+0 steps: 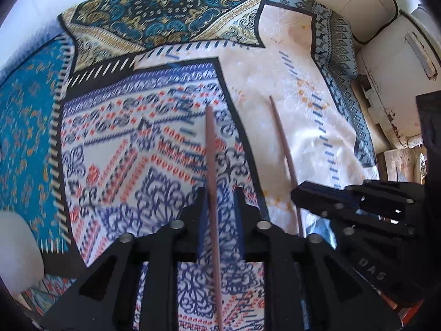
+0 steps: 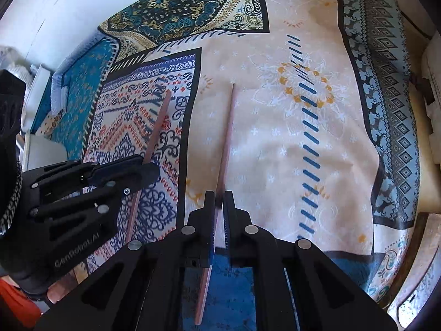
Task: Organize utensils
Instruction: 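Grasp a reddish chopstick with the right gripper while the left grasps another, then lift the reddish chopsticks with both grippers and carry them to the white cup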
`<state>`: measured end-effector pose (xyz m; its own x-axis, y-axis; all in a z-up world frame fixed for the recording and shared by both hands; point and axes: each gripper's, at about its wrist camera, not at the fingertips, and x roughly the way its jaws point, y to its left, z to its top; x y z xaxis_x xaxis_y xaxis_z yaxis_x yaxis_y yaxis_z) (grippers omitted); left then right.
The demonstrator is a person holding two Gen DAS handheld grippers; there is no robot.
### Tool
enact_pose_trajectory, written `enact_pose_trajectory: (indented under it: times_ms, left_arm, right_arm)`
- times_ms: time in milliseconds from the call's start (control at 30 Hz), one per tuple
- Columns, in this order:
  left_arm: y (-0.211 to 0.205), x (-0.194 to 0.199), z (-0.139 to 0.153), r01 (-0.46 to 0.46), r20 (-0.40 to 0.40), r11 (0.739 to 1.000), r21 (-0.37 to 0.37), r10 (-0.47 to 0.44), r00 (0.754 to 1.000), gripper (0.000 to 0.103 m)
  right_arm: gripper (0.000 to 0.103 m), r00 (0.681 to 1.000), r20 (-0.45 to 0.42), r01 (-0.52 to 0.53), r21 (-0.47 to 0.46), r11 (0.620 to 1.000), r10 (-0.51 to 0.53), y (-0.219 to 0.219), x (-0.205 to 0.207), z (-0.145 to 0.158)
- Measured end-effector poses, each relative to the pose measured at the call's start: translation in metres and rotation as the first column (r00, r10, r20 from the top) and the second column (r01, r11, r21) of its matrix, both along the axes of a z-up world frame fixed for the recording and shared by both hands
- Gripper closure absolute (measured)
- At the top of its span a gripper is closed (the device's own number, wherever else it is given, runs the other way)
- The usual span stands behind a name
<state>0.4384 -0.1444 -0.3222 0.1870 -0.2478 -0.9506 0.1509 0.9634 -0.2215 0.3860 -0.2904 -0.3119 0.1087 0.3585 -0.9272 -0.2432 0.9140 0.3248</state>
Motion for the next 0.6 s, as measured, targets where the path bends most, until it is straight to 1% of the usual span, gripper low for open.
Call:
enact_pose_trajectory:
  times_ms: [133, 167, 200, 233, 333, 367, 400, 500, 600]
  left_arm:
    - [-0.008, 0.009, 0.0, 0.033, 0.026, 0.999, 0.029, -0.034, 0.999, 0.081]
    - [-0.012, 0.012, 0.0, 0.04, 0.03, 0.999, 0.036, -0.041, 0.999, 0.083]
    - [-0.014, 0.014, 0.0, 0.045, 0.037, 0.998, 0.05, -0.047, 0.998, 0.088]
    - [-0.015, 0.015, 0.0, 0.051, 0.048, 0.997, 0.065, -0.055, 0.997, 0.089]
    - [-0.026, 0.018, -0.003, 0.063, 0.068, 0.995, 0.072, -0.068, 0.995, 0.091]
    - [-0.033, 0.02, 0.0, 0.07, 0.074, 0.995, 0.076, -0.076, 0.994, 0.095]
    - [-0.034, 0.018, -0.001, 0.078, 0.077, 0.994, 0.077, -0.084, 0.993, 0.097]
    - [-0.042, 0.008, 0.001, 0.07, 0.067, 0.994, 0.085, -0.076, 0.995, 0.098]
    - [-0.037, 0.001, 0.007, 0.06, 0.077, 0.996, 0.064, -0.065, 0.995, 0.098]
  right_arm:
    - [0.097, 1.0, -0.01, 0.019, 0.03, 0.999, -0.018, 0.001, 0.008, -0.001]
    - [0.097, 1.0, -0.014, 0.021, 0.034, 0.999, -0.021, 0.0, 0.009, -0.001]
    - [0.097, 1.0, -0.016, 0.023, 0.036, 0.999, -0.023, 0.002, 0.01, -0.001]
    - [0.097, 0.999, -0.02, 0.026, 0.039, 0.999, -0.026, 0.003, 0.012, -0.001]
    - [0.097, 1.0, -0.02, 0.021, 0.028, 0.999, -0.02, 0.006, 0.012, 0.001]
    - [0.097, 1.0, -0.021, 0.02, 0.022, 1.0, -0.02, 0.007, 0.013, 0.001]
    - [0.097, 0.999, -0.028, 0.029, 0.02, 0.999, -0.029, 0.007, 0.013, 0.001]
    - [0.098, 0.998, -0.033, 0.045, 0.024, 0.999, -0.044, 0.006, 0.012, 0.002]
    - [0.098, 0.998, -0.012, 0.058, 0.031, 0.998, -0.058, 0.006, 0.008, 0.01]
